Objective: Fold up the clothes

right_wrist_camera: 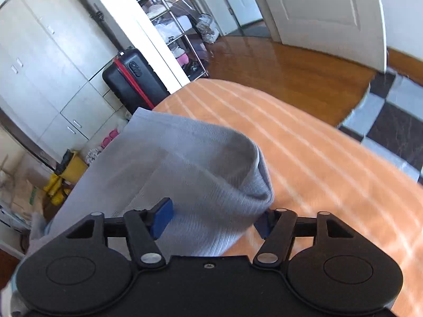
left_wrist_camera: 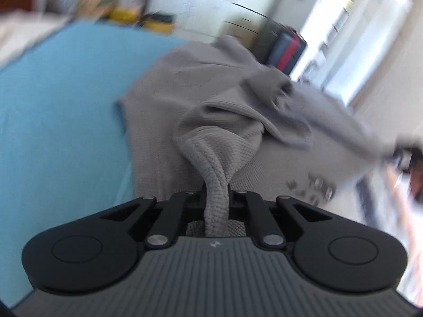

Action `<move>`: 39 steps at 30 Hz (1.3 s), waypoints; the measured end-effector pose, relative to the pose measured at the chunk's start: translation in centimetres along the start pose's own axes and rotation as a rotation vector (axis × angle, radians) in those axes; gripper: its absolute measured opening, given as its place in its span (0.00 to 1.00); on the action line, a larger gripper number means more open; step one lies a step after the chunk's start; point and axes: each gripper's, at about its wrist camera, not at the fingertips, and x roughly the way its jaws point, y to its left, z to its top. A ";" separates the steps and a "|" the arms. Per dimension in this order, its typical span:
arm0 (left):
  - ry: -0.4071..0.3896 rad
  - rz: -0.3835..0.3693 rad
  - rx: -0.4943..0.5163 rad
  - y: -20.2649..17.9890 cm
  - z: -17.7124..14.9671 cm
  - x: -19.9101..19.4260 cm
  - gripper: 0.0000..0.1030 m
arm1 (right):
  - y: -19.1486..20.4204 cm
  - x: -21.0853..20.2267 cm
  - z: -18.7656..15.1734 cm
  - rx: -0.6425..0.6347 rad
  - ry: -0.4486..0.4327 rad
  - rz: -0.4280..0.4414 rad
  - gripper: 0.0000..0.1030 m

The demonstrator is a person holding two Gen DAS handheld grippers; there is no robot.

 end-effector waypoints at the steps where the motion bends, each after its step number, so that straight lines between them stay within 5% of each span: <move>1: -0.005 0.004 0.000 -0.1 0.0 -0.2 0.05 | 0.2 -0.2 0.3 -0.019 -0.003 -0.010 0.12; 10: -0.120 -0.097 0.092 -1.8 -0.7 -7.5 0.04 | 0.2 -8.9 0.6 -0.213 -0.172 -0.018 0.07; 16: -0.188 -0.027 0.104 -1.3 -1.8 -11.6 0.04 | -1.8 -13.5 0.1 -0.321 -0.142 0.019 0.07; 20: -0.194 -0.045 0.025 -0.2 -2.2 -14.1 0.04 | -2.5 -15.9 -0.9 -0.371 -0.155 0.032 0.07; 28: -0.289 -0.127 0.045 -0.8 -5.4 -22.5 0.04 | -6.2 -23.1 -5.8 -0.304 -0.132 0.064 0.07; 34: 0.016 -0.021 0.090 1.2 -7.2 -21.5 0.04 | -7.6 -28.6 -9.2 -0.462 -0.133 0.018 0.07; 39: 0.157 0.007 0.117 1.9 -7.4 -19.6 0.05 | -8.5 -30.3 -12.1 -0.514 -0.161 -0.074 0.06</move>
